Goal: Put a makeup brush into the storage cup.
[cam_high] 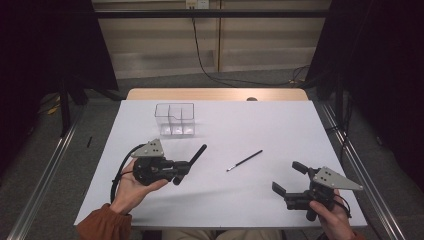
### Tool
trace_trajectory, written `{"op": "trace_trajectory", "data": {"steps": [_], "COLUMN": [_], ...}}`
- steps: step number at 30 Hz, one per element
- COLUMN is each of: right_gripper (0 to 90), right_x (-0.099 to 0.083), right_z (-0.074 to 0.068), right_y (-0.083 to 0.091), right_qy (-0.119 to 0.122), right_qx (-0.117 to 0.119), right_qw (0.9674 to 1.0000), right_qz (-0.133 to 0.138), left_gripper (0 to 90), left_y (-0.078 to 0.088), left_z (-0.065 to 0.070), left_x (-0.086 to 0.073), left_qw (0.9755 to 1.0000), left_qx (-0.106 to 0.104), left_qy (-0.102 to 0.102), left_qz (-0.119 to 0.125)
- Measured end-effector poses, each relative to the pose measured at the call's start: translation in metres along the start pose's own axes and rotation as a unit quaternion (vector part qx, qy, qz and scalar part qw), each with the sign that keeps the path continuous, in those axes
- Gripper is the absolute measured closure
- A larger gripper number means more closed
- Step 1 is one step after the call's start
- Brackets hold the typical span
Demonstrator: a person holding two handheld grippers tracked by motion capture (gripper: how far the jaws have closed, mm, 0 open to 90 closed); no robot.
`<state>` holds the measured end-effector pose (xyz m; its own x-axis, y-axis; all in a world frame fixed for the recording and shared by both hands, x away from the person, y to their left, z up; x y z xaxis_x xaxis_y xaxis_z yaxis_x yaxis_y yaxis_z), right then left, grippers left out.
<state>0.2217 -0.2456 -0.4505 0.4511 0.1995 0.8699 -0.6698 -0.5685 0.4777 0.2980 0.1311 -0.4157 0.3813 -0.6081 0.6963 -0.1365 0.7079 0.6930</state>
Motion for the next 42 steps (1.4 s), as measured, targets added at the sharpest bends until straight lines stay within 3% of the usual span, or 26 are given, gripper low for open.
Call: {"op": "trace_trajectory", "data": {"steps": [5,9,13,19,27,33,39,42], "right_gripper": [0.0,0.0,0.0,0.0,0.0,0.3,1.4,1.0], "right_x": [0.006,0.010,0.016,0.025,0.038,0.044,0.048,0.049], "right_z": [-0.003,-0.006,-0.011,-0.022,-0.033,-0.042,-0.050,-0.053], "right_y": [-0.007,-0.013,-0.017,-0.029,-0.048,-0.057,-0.065,-0.068], "right_qy": [0.013,0.029,0.038,0.054,0.074,0.093,0.119,0.124], "right_qx": [0.013,0.041,0.051,0.082,0.100,0.121,0.150,0.163], "right_qw": [0.9998,0.9972,0.9962,0.9927,0.9881,0.9804,0.9668,0.9620], "right_qz": [-0.009,-0.055,-0.059,-0.070,-0.091,-0.124,-0.169,-0.181], "left_gripper": [78.8,78.9,78.8,78.9,78.9,79.0,79.0,79.0], "left_y": [-0.005,-0.008,-0.011,-0.014,-0.019,-0.023,-0.025,-0.027], "left_z": [0.001,0.004,0.006,0.009,0.013,0.016,0.019,0.021], "left_x": [0.003,0.006,0.010,0.016,0.022,0.025,0.027,0.026], "left_qw": [0.9999,0.9998,0.9997,0.9990,0.9970,0.9946,0.9901,0.9882], "left_qx": [-0.004,-0.008,0.000,-0.011,-0.017,-0.021,-0.026,-0.024], "left_qy": [0.000,-0.009,-0.014,-0.018,-0.029,-0.042,-0.059,-0.065], "left_qz": [-0.009,-0.017,-0.021,-0.040,-0.070,-0.093,-0.125,-0.136]}}
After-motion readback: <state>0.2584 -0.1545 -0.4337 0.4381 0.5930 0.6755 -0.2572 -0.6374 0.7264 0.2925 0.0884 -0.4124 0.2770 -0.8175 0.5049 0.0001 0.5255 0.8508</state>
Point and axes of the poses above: each handheld gripper's, and its own axes: y roughly backward along the jaws, x roughly out of its top, z roughly to its right, the point moved 4 cm from there along -y, roughly forward along the jaws, and after that the axes turned 14 degrees about -z, right-handed, at the moved point
